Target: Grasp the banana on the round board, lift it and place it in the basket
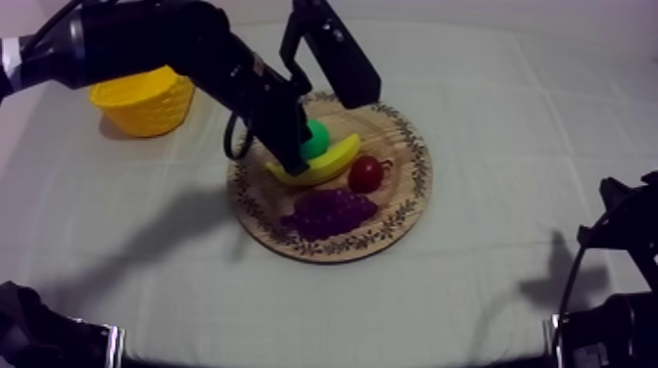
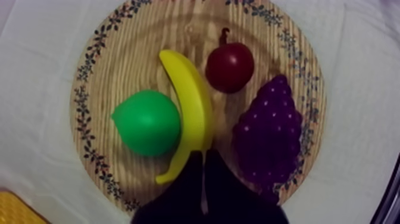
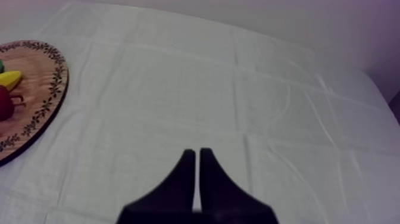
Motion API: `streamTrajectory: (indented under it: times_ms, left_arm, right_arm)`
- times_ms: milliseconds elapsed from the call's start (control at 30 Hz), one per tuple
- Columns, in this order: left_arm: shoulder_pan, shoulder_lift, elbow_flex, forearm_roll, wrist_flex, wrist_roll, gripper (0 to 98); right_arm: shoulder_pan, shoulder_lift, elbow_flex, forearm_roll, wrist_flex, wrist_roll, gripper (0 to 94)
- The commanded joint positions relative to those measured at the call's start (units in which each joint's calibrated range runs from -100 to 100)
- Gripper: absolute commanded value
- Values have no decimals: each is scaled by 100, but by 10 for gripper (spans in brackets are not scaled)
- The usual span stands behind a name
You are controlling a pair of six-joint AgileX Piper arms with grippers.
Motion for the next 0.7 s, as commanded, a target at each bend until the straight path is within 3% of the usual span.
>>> streamTrajectory:
  times_ms: [0, 500, 667]
  left_arm:
    - [-3, -26, 2, -3, 11, 7, 2]
    - [0, -161, 168, -49, 54, 37, 13]
    - [40, -179, 214, -98, 43, 41, 276]
  right_arm:
    - [2, -2, -3, 2, 0, 1, 2]
    - [2, -2, -3, 2, 0, 1, 2]
    - [2, -2, -3, 2, 0, 1, 2]
